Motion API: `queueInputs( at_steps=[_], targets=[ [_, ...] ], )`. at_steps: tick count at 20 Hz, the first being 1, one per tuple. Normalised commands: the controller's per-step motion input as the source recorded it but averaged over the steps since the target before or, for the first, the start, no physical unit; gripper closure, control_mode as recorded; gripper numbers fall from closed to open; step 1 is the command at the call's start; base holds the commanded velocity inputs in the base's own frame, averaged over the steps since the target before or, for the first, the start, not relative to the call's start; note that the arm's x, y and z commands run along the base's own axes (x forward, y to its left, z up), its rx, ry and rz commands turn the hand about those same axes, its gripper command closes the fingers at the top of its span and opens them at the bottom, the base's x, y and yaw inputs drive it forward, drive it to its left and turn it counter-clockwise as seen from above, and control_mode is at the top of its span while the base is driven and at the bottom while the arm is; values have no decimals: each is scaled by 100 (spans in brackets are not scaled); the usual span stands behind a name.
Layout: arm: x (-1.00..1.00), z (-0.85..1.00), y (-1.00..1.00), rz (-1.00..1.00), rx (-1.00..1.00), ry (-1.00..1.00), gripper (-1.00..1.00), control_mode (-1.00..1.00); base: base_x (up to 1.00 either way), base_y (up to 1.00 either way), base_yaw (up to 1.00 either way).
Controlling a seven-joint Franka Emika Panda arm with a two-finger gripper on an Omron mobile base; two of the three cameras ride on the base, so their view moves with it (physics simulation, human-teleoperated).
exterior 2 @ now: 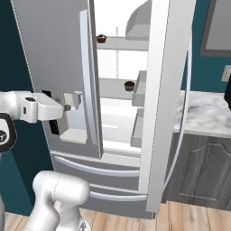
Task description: Take the cupcakes from the fridge and place them on the empty tray on the dining counter.
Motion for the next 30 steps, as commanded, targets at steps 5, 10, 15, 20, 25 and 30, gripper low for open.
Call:
queueInputs(
  at_steps=[5, 10, 15, 20, 25, 30],
  targets=[
    [32, 22, 23, 19, 10, 6, -100, -100, 0, 0, 0],
    [62, 22, 0, 18, 15, 17, -100, -100, 0, 0, 0],
    [48, 7, 2, 18, 13, 18, -100, -100, 0, 0, 0],
    [49, 0, 10, 18, 9, 12, -100, -100, 0, 0, 0],
    [68, -1, 25, 15, 9, 13, -100, -100, 0, 0, 0],
    [59, -13, 13, 7, 2, -7, -100, -100, 0, 0, 0]
  ],
)
